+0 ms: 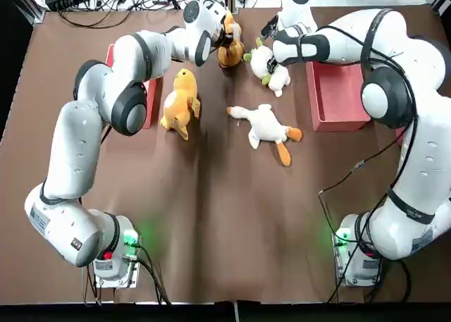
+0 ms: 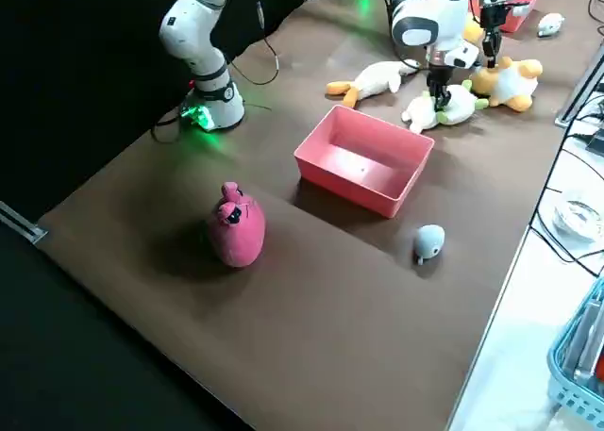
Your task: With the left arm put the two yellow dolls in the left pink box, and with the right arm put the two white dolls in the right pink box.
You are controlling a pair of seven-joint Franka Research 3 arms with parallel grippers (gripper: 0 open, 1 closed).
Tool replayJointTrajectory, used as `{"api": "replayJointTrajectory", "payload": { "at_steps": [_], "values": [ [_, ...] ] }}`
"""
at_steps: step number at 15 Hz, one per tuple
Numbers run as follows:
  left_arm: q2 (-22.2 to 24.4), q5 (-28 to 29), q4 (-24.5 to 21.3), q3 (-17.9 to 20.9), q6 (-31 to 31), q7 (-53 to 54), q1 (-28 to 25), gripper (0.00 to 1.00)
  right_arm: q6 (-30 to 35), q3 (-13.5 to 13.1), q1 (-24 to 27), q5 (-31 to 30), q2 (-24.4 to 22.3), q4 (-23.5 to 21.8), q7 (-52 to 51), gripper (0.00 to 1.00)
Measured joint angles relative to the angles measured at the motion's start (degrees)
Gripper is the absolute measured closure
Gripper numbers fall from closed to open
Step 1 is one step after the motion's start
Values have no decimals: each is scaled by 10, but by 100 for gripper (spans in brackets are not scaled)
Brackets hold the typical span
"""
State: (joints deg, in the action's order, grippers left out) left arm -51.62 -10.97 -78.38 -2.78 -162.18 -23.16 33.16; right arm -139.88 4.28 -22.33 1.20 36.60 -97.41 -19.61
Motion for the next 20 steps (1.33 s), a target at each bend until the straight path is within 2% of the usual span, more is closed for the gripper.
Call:
{"api": "replayJointTrajectory", "payload": {
  "at_steps": [3, 6, 7, 9, 11, 14, 15, 16, 18, 20],
  "values": [
    [8, 0, 0, 1, 35, 0, -8, 97, 2, 0, 0, 0, -5, -6, -5, 81],
    [46, 0, 0, 2, 157, 0, -25, 97, 7, 0, 0, 0, -25, -20, -6, 83],
    [62, 0, 0, 3, 198, 0, -31, 97, 29, -1, 1, 0, -40, -20, -6, 83],
    [92, 0, -2, 5, 267, 0, -44, 97, 110, -4, 9, 0, -92, -21, -5, 83],
    [112, 6, -5, 8, 311, 0, -55, 97, 187, -7, 40, 0, -164, -31, -9, 83],
    [130, 35, -6, 9, 359, 0, -61, 97, 238, -8, 96, 0, -281, -106, -59, 83],
    [140, 49, -5, 9, 376, 0, -62, 97, 238, -8, 115, 0, -316, -143, -98, 83],
    [168, 81, -5, 9, 413, 1, -65, 97, 237, -9, 156, 0, -365, -207, -183, 83],
    [202, 116, -5, 9, 453, 2, -66, 97, 230, -10, 192, 0, -384, -256, -257, 83],
    [233, 144, -5, 9, 488, 4, -67, 97, 206, -10, 215, 0, -384, -293, -300, 83]
  ]
}}
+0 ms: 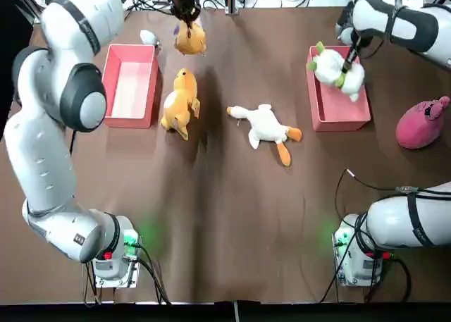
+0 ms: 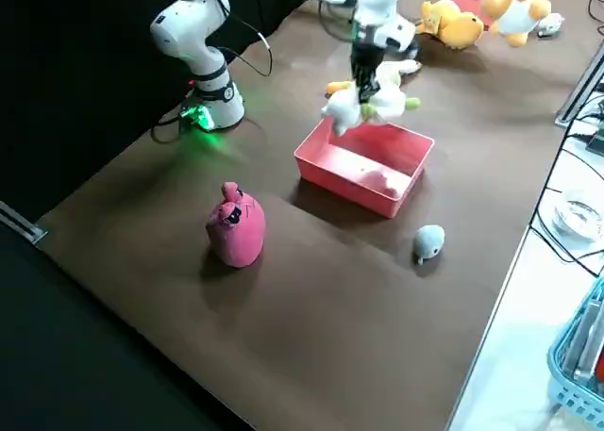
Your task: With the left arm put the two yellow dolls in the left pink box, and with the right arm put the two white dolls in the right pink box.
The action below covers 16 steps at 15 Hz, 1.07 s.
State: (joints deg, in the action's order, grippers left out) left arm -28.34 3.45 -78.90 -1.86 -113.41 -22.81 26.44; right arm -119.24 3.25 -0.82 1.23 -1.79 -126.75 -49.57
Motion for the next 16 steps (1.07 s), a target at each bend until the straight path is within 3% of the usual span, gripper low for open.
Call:
{"api": "replayJointTrajectory", "payload": {
  "at_steps": [3, 7, 14, 16],
  "values": [
    [36, 26, -1, 1, 82, 17, -24, 97, -85, 0, 23, 0, 5, -60, -59, 83],
    [50, 27, -8, 0, 197, 116, -104, 97, -136, 0, 50, 0, 27, -90, -102, 88],
    [41, 27, -58, -1, 226, 230, -198, 97, -169, 2, 55, 0, 97, -93, -117, 89],
    [26, 27, -64, -1, 226, 246, -210, 97, -169, 2, 55, 0, 100, -92, -118, 78]
  ]
}}
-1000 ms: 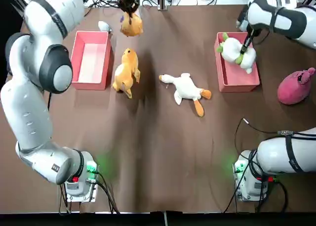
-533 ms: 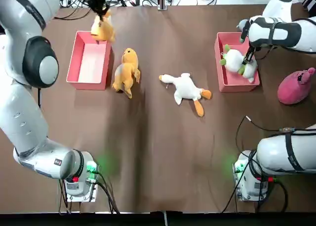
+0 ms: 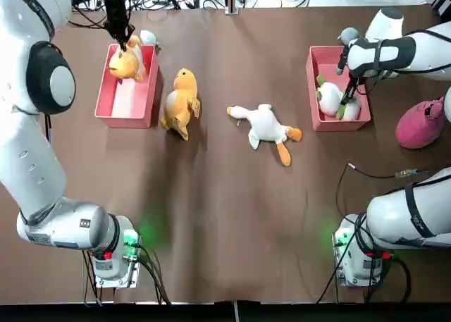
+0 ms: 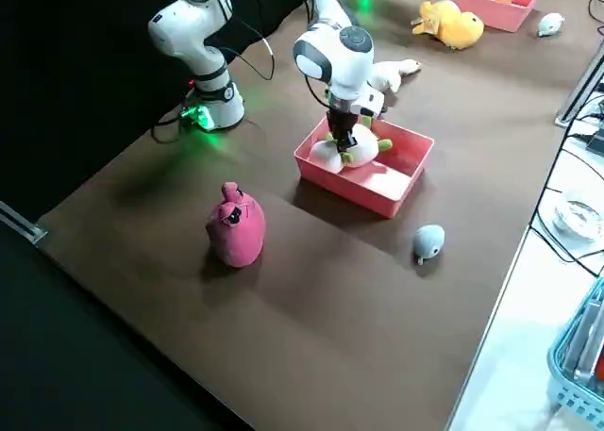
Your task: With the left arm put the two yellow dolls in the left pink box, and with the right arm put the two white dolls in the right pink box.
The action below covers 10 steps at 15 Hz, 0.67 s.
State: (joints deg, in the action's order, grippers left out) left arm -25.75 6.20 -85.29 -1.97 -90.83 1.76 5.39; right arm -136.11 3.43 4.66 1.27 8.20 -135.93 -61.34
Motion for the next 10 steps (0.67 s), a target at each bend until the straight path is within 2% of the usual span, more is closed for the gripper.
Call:
{"api": "replayJointTrajectory", "payload": {
  "at_steps": [1, 2, 4, 7, 8, 10],
  "values": [
    [-9, 0, -1, 0, 0, 9, -4, 97, 8, 0, 0, 0, -1, 3, 0, 70],
    [-26, 0, -1, 0, -1, 20, -11, 95, 46, 0, 0, 0, -9, 27, 0, 52],
    [-32, 0, -1, 0, -1, 20, -13, 93, 111, 1, 0, 0, -24, 73, 0, 32],
    [-30, -5, 3, -4, -1, 20, -11, 68, 201, 10, -8, 1, -46, 139, 8, 4],
    [-29, -7, 5, -5, -1, 20, -10, 59, 212, 13, -23, 2, -54, 148, 18, 0],
    [-27, -22, 9, -14, 0, 12, -8, 41, 219, 16, -76, 3, -63, 149, 55, 0]
  ]
}}
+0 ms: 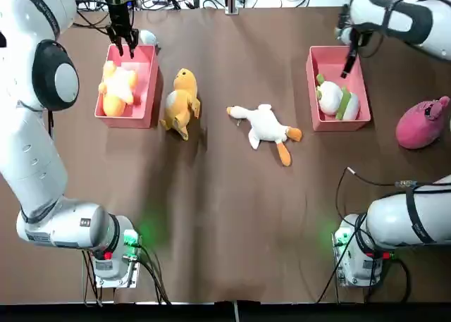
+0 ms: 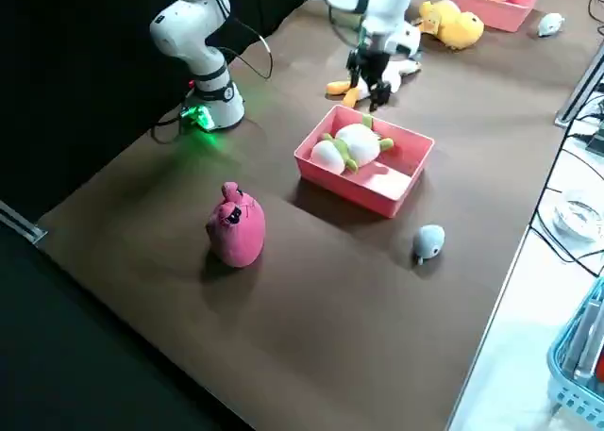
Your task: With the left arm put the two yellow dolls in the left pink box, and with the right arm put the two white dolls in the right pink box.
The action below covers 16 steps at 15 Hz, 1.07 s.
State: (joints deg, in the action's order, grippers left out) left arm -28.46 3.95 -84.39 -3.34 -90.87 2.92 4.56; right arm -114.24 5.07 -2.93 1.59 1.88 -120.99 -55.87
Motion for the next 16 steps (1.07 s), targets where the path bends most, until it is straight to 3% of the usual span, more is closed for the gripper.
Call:
{"api": "replayJointTrajectory", "payload": {
  "at_steps": [2, 6, 10, 12, 16],
  "values": [
    [0, -19, 1, -28, 0, -43, 0, 25, -3, 4, -67, 0, 0, -2, 70, 0],
    [-2, -35, 0, -99, -10, -155, 26, 20, -92, 8, -183, 0, 9, -36, 174, 0],
    [-21, -38, -7, -103, -90, -240, 100, 14, -209, 8, -268, 0, 59, -75, 261, 0],
    [-47, -38, -10, -103, -144, -247, 107, 13, -245, 8, -308, 0, 91, -77, 301, 0],
    [-98, -38, -12, -99, -162, -247, 101, 14, -331, 6, -332, 0, 159, -77, 315, 0]
  ]
}}
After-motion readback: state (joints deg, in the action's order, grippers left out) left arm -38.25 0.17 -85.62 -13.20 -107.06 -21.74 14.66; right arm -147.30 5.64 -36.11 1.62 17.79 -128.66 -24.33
